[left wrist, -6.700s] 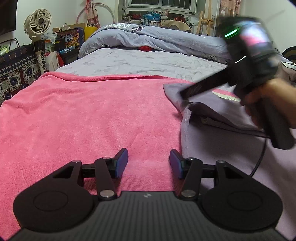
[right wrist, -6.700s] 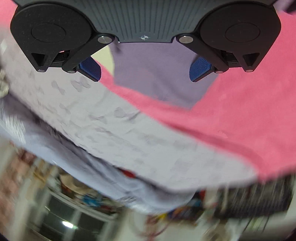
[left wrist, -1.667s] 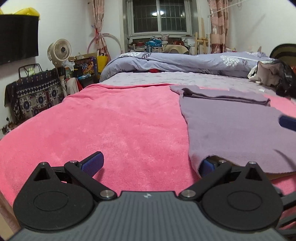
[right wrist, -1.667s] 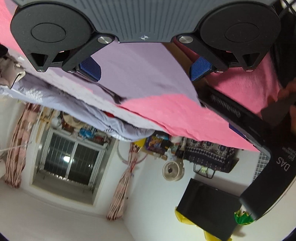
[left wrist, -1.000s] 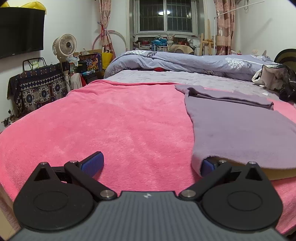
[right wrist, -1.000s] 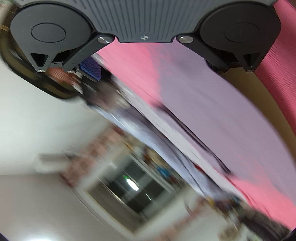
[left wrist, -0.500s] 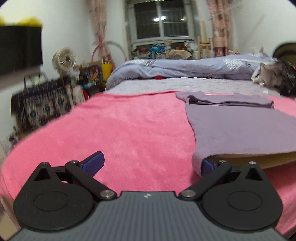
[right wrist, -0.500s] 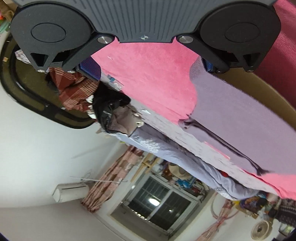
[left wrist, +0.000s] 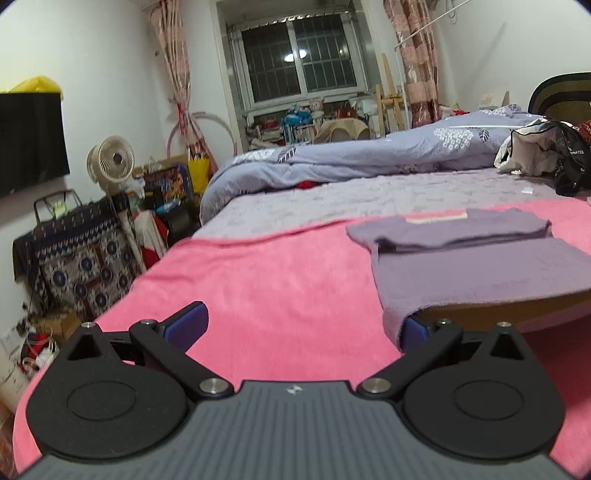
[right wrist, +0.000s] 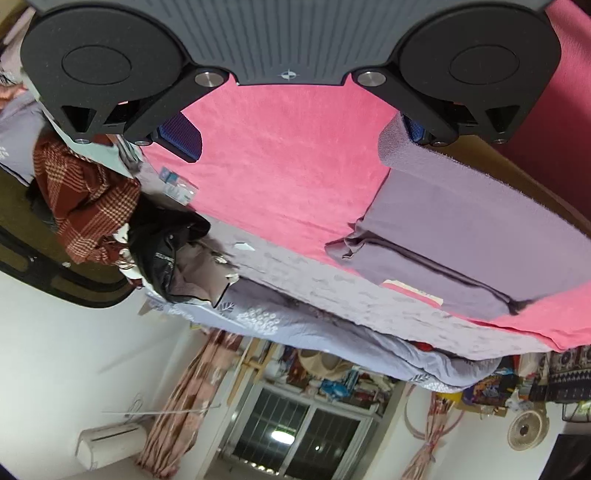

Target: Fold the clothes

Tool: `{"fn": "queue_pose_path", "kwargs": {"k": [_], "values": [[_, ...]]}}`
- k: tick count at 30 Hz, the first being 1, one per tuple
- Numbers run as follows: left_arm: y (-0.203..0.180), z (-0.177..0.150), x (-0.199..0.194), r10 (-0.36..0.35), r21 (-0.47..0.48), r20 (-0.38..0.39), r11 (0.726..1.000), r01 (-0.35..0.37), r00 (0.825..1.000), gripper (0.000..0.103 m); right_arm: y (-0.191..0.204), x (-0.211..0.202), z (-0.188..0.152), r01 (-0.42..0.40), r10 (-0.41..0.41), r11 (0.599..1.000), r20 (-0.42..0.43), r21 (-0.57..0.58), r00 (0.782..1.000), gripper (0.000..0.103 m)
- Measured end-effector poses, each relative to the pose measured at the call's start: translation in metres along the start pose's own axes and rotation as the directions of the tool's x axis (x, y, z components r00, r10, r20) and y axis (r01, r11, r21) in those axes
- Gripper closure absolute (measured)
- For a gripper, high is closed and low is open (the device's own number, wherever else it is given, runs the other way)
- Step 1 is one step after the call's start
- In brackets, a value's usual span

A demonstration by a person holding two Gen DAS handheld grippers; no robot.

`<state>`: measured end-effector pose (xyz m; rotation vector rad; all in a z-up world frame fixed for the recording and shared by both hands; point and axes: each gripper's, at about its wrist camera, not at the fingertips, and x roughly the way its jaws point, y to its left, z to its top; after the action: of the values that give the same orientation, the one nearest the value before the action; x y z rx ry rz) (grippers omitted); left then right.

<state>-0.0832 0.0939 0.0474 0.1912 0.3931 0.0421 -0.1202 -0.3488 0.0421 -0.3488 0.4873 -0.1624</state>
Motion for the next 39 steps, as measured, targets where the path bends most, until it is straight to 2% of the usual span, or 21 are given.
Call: {"fn": "queue_pose_path", "kwargs": {"k": [3, 6, 12, 19, 22, 27, 30, 34, 37, 39], "values": [[-0.004, 0.018, 0.026, 0.011, 0.018, -0.035, 1.000, -0.010, 0.999, 0.000, -0.001, 0.016, 0.021, -0.006, 0.004, 0.999, -0.037, -0.045, 0.999, 0.000], [-0.008, 0.039, 0.058, 0.008, 0.019, -0.108, 1.000, -0.005, 0.994, 0.000, -0.004, 0.037, 0.047, -0.016, 0.010, 0.998, -0.098, -0.066, 0.995, 0.000], [-0.008, 0.090, 0.106, -0.010, -0.013, -0.252, 1.000, 0.007, 0.968, 0.000, -0.015, 0.075, 0.100, -0.049, 0.032, 0.996, -0.211, -0.078, 0.977, 0.000], [-0.001, 0.154, 0.152, -0.039, -0.018, -0.302, 0.999, 0.035, 0.953, 0.000, -0.032, 0.129, 0.156, -0.058, 0.048, 0.998, -0.269, -0.032, 0.962, 0.000], [-0.004, 0.176, 0.192, -0.052, -0.004, -0.311, 0.999, 0.054, 0.949, 0.000, -0.035, 0.172, 0.179, -0.053, 0.045, 0.998, -0.269, -0.024, 0.962, 0.000], [-0.018, 0.198, 0.290, -0.070, 0.021, -0.373, 0.996, 0.084, 0.925, 0.000, -0.025, 0.271, 0.202, -0.066, 0.057, 0.998, -0.320, -0.017, 0.946, 0.000], [-0.034, 0.196, 0.347, -0.056, 0.075, -0.409, 0.993, 0.095, 0.911, 0.000, -0.013, 0.337, 0.202, -0.066, 0.060, 0.998, -0.368, -0.004, 0.928, 0.000], [-0.062, 0.181, 0.407, -0.011, 0.173, -0.464, 0.980, 0.103, 0.886, 0.000, 0.007, 0.408, 0.192, -0.090, 0.083, 0.996, -0.446, 0.005, 0.891, 0.000], [-0.078, 0.171, 0.438, 0.006, 0.233, -0.511, 0.964, 0.131, 0.860, 0.000, 0.021, 0.446, 0.187, -0.157, 0.122, 0.987, -0.528, -0.021, 0.840, 0.000], [-0.082, 0.167, 0.453, -0.007, 0.250, -0.556, 0.952, 0.175, 0.831, 0.000, 0.026, 0.465, 0.186, -0.237, 0.177, 0.971, -0.583, -0.028, 0.793, 0.000]]}}
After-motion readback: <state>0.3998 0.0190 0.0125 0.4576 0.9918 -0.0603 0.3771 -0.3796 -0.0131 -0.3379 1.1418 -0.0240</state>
